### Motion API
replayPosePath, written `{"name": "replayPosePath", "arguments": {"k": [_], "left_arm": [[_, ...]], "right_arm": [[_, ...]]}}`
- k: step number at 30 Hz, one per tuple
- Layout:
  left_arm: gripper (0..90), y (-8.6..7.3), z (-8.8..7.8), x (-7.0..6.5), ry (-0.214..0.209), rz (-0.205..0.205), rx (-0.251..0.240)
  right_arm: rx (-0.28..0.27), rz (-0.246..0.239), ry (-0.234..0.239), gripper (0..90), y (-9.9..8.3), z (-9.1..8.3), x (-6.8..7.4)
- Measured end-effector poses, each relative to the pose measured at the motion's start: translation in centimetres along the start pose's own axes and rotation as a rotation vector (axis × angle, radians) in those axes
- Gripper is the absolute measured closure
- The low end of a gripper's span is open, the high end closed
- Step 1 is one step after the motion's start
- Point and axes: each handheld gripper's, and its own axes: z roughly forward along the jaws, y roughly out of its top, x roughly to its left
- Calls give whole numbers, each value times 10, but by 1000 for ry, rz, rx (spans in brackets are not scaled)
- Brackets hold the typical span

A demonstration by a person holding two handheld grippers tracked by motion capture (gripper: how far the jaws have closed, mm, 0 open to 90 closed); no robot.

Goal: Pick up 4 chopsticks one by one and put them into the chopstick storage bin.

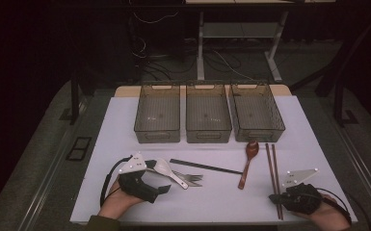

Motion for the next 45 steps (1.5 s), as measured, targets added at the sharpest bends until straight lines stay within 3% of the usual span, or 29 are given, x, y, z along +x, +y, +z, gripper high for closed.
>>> {"name": "replayPosePath", "arguments": {"k": [4, 12, 19, 27, 32, 36, 45], "left_arm": [[0, 0, 0, 0, 1, 4, 5], [0, 0, 0, 1, 1, 2, 2], [0, 0, 0, 1, 2, -1, 0], [0, -1, 0, 2, 2, -5, -2], [0, -1, -1, 2, 2, -6, -4], [0, -1, -1, 3, 3, -6, -8], [0, -1, -1, 2, 3, -2, -4]], "right_arm": [[-35, 16, -17, 846, 3, -4, -4], [-136, 110, -107, 563, 15, -6, -28], [-181, 247, -234, 495, 31, 1, -64], [-193, 395, -297, 496, 49, 13, -101], [-173, 437, -338, 490, 56, 26, -112], [-164, 452, -340, 494, 58, 33, -116], [-127, 414, -373, 532, 62, 41, -111]]}}
